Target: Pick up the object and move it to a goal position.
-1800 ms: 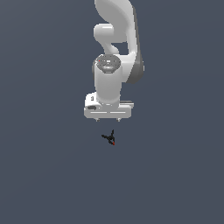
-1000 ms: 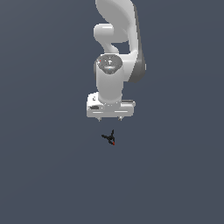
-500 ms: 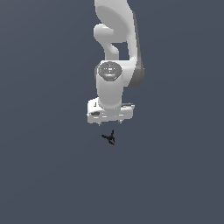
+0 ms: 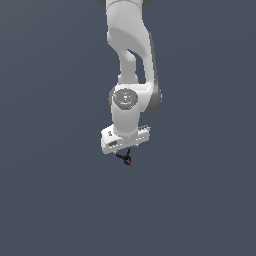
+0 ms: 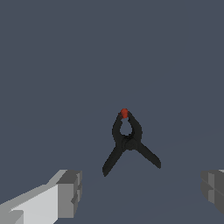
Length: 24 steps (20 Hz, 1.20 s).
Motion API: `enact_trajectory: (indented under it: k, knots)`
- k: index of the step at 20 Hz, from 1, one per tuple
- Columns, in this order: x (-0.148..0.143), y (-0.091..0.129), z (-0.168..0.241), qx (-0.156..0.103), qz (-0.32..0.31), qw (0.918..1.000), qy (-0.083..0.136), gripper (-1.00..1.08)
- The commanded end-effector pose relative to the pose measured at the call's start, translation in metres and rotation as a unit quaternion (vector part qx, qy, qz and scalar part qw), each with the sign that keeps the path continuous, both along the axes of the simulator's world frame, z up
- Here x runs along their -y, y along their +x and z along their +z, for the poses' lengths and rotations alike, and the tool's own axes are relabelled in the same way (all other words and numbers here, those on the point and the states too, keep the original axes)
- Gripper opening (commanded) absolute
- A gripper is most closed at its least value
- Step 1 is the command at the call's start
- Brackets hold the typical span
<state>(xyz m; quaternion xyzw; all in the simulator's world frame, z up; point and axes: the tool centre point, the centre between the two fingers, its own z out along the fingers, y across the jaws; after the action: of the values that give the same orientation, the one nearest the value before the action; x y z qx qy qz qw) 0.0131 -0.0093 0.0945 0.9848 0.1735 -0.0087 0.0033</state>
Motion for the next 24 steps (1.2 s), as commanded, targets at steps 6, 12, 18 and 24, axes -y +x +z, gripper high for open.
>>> enact_trajectory:
  k: [6, 12, 18, 24]
  knots:
    - [-0.001, 0.007, -0.025, 0.006, 0.055, 0.9984, 0.004, 1.00]
    - [-0.001, 0.008, -0.031, 0.008, 0.068, 0.9976, 0.005, 1.00]
    - [-0.001, 0.007, -0.039, 0.007, 0.066, 0.9978, 0.005, 1.00]
    - [-0.001, 0.006, -0.068, 0.007, 0.068, 0.9976, 0.005, 1.00]
